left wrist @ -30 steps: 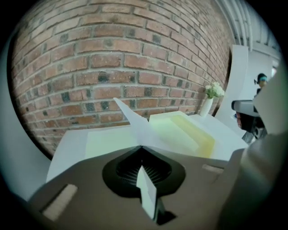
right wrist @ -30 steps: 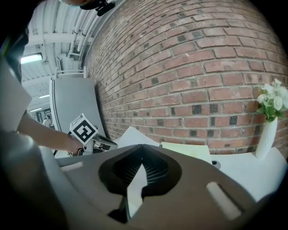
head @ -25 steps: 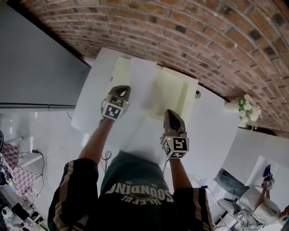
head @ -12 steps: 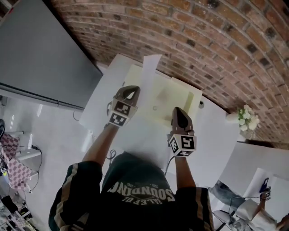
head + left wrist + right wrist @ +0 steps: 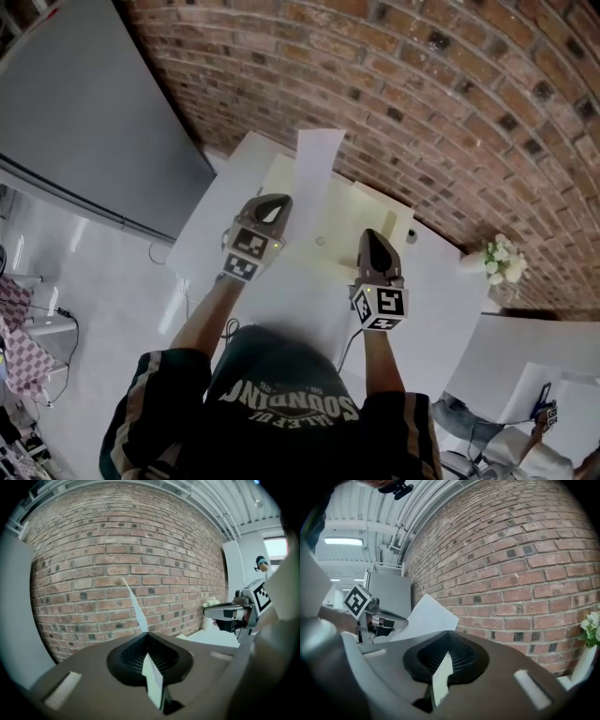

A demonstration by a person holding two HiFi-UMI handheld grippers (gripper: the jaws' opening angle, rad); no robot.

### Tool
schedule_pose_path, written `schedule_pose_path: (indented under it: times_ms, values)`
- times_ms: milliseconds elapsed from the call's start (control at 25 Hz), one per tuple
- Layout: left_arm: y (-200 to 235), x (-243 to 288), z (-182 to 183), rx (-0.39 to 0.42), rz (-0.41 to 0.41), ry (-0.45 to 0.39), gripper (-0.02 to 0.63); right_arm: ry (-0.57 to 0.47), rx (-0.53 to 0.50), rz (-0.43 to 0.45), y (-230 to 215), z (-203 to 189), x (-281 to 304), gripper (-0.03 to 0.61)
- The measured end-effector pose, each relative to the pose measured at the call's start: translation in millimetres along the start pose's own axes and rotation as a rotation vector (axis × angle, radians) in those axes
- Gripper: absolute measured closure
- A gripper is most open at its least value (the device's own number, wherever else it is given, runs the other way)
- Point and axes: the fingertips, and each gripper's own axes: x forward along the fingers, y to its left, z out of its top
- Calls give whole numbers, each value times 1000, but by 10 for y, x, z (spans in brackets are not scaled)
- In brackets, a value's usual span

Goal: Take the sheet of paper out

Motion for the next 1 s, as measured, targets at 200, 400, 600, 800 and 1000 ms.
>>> schedule_pose_path:
  times_ms: [200, 400, 600, 800, 1000]
  values:
    - [22, -67, 81, 7, -6, -16, 603, -12, -12, 11, 108, 79, 9, 580]
    - [9, -71, 87, 7, -10, -19, 603, -6, -16, 19, 140, 62, 6, 580]
    - [-21, -79, 81, 5, -10, -18, 603, -1, -15, 22, 136, 44, 2, 580]
    - [-70, -77, 61, -5, -18, -18, 603, 7, -12, 28, 130, 8, 21, 580]
    - [-64, -50, 80, -6, -19, -18, 603, 7, -14, 35, 120, 28, 51, 580]
